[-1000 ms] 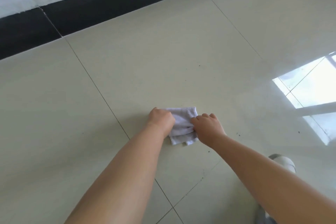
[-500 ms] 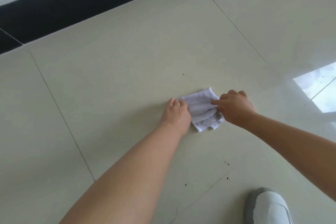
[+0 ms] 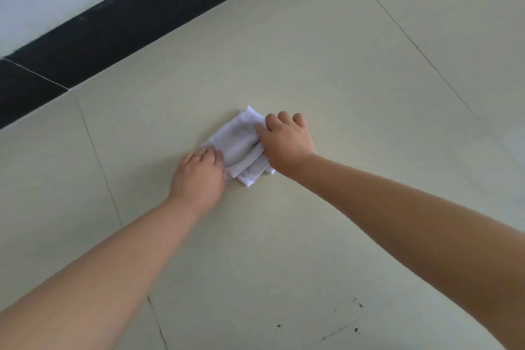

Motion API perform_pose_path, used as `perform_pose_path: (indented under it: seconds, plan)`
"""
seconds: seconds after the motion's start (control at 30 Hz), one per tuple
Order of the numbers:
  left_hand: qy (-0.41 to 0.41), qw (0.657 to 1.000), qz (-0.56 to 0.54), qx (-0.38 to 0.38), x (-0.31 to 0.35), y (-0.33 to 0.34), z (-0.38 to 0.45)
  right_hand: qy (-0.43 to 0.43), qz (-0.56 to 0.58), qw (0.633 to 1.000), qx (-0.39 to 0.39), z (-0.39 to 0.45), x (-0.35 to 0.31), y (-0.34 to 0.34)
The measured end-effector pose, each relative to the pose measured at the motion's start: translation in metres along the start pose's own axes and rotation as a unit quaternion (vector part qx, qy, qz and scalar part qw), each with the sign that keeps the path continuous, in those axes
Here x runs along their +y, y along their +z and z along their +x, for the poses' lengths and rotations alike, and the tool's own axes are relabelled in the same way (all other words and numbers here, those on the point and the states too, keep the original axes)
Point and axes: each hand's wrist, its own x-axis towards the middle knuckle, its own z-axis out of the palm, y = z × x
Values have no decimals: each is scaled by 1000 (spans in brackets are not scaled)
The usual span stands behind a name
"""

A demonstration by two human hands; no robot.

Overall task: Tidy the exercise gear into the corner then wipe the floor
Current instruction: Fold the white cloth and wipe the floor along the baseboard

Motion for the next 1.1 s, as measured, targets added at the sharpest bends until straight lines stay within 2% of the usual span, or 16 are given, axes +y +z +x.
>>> perform_pose_path:
  seconds: [0.1, 0.17, 0.23, 0.37, 0.43, 0.57, 0.7, 0.83, 0.9, 1.0, 1.1]
  plan:
    - [34, 999, 29, 9, 8, 23, -21, -77, -33, 994, 75, -30, 11, 19]
    - [76, 996, 37, -14, 22, 22, -19, -84, -59, 988, 112, -52, 32, 27]
    - [105, 994, 34, 15, 44, 11, -8, -71, -54, 987, 133, -64, 57, 28]
    - [86, 996, 17, 24, 92, -20, 45, 54, -52, 987, 142, -49, 108, 4]
    - [49, 999, 24, 2, 106, -31, 67, 121, -17, 988, 93, -26, 116, -16]
    - [11, 998, 61, 24, 92, -28, 83, 141, 20, 986, 87, 28, 96, -28]
    - [-39, 996, 80, 1, 29, -19, 64, 103, 54, 990, 84, 57, 39, -16]
    - [-35, 996, 73, -22, -25, 5, 15, 32, 80, 995, 54, 38, -23, 5]
    - [-16, 995, 82, -47, -32, 15, -12, -12, 56, 992, 108, 21, -37, 15]
    - [3, 995, 95, -31, -28, 33, -34, -56, 25, 997, 53, -3, -37, 22]
    - [40, 995, 59, -64, -10, 34, -39, -72, -26, 995, 60, -30, -24, 24]
